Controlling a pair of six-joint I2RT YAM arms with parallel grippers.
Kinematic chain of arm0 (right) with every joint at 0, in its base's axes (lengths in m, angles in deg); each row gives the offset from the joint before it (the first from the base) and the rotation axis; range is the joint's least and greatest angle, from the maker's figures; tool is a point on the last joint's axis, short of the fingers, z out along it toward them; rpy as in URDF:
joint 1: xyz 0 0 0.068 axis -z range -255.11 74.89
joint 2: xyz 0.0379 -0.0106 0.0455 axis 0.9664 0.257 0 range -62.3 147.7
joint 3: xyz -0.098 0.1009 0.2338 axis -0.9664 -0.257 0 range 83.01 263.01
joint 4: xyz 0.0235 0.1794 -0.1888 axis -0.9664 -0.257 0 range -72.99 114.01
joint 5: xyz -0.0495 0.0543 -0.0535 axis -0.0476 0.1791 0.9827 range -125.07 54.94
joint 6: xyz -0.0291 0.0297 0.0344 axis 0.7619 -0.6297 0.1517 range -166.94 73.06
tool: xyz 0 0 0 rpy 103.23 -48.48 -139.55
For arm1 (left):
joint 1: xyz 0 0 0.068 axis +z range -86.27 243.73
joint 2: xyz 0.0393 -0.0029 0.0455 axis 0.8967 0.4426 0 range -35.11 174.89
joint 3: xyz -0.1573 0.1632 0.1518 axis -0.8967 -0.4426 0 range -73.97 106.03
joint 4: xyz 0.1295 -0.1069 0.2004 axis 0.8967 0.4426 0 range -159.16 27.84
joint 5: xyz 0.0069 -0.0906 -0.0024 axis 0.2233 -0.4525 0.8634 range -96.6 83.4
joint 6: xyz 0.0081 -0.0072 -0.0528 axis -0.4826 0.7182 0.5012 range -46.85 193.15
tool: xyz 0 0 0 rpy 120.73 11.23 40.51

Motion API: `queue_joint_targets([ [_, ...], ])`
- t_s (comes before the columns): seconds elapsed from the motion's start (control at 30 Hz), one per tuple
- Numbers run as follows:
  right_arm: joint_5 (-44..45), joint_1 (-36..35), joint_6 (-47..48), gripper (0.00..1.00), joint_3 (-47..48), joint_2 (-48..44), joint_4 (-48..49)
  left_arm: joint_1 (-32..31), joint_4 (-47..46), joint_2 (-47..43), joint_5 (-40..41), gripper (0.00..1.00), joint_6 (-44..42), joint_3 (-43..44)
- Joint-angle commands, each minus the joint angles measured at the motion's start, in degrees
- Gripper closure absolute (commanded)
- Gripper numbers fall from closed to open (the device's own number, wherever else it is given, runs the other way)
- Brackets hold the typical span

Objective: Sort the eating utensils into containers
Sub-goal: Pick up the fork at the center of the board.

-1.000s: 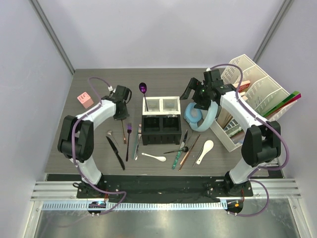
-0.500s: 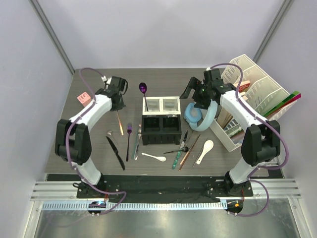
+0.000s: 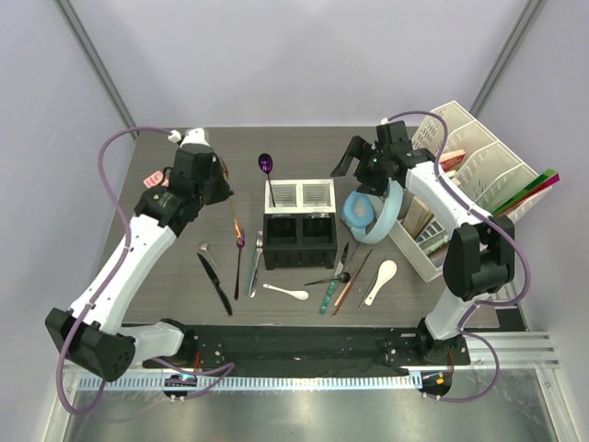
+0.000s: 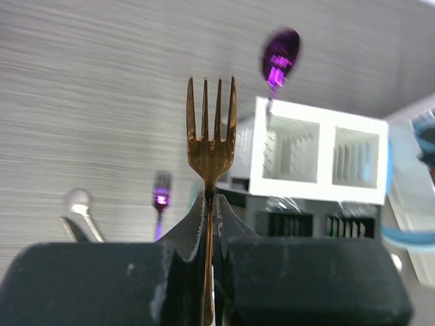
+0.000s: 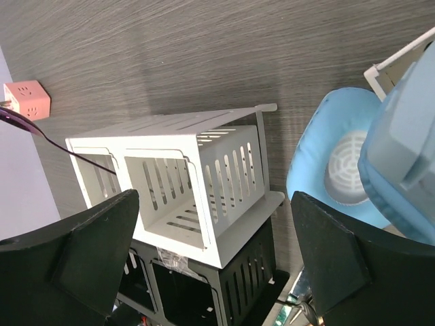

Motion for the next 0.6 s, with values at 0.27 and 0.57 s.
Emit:
queue_joint_targets([
  [0.27, 1.55, -0.99, -1.92, 0.0, 0.48, -5.11, 0.04, -6.22, -9.4, 21.09, -2.87, 1.0, -8.58, 17.05],
  [0.57, 3.4, 0.67, -4.74, 0.0, -0.58, -10.39, -0.22, -8.24, -6.85, 36.04, -6.73, 1.0, -7.53, 34.02],
])
